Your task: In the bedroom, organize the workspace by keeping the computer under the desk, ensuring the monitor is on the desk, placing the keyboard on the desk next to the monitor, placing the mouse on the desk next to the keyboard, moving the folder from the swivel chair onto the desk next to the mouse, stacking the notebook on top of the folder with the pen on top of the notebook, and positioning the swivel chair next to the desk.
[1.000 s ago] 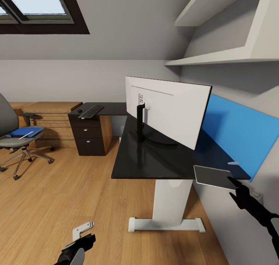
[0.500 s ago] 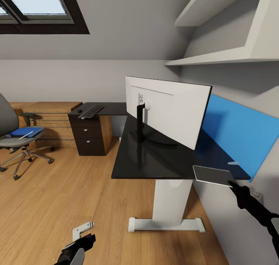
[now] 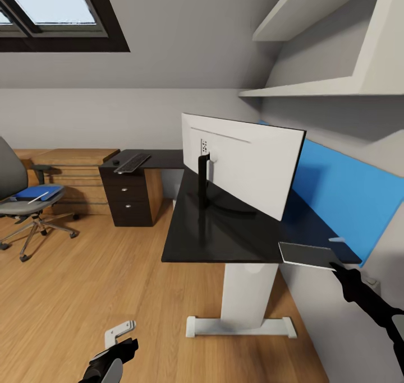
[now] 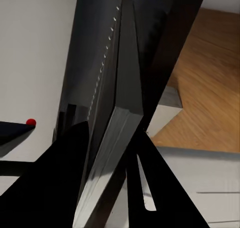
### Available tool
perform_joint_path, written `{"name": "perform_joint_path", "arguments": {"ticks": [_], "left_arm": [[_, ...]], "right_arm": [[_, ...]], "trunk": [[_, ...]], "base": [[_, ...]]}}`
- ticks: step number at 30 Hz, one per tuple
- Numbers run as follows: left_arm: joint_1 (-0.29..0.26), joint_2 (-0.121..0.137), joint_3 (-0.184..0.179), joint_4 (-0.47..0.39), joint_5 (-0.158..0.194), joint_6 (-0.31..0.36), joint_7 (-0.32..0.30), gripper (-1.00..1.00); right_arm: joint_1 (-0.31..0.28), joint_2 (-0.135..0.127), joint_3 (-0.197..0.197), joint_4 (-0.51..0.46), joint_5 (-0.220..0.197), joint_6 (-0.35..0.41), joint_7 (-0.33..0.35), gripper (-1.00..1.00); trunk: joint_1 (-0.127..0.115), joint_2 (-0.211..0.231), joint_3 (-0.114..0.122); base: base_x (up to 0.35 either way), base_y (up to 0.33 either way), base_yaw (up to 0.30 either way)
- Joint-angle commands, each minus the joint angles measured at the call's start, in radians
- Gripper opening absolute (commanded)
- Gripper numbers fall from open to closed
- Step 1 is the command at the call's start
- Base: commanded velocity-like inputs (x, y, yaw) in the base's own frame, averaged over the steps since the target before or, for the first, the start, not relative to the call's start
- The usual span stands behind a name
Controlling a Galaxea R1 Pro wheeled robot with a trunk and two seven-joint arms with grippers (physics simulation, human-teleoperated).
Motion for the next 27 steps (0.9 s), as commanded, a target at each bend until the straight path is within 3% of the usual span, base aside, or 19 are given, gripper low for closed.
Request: {"name": "perform_joint_path", "arguments": {"ticks": [1, 9, 23, 27], "left_arm": [[-0.001, 0.001, -0.004, -0.002, 0.008, 0.002, 0.009, 1.00], [-0.001, 0.001, -0.004, -0.002, 0.008, 0.002, 0.009, 1.00], [-0.001, 0.001, -0.004, -0.002, 0.009, 0.002, 0.007, 1.00], [-0.001, 0.001, -0.004, -0.002, 0.010, 0.002, 0.006, 1.00]], "right_arm": [[-0.001, 0.000, -0.003, 0.000, 0.000, 0.007, 0.002, -1.00], [-0.001, 0.000, -0.003, 0.000, 0.000, 0.007, 0.002, -1.00], [0.000, 0.006, -0.001, -0.014, 0.000, 0.002, 0.003, -1.00], [0.000, 0.020, -0.001, -0.033, 0.010, 0.000, 0.003, -1.00]], "trunk": [[-0.004, 0.007, 0.002], [-0.035, 0.063, 0.027], [-0.088, 0.161, 0.071], [-0.096, 0.175, 0.077]], "base": [[0.000, 0.000, 0.000], [-0.080, 0.000, 0.000], [-0.316, 0.000, 0.000], [-0.275, 0.000, 0.000]]}}
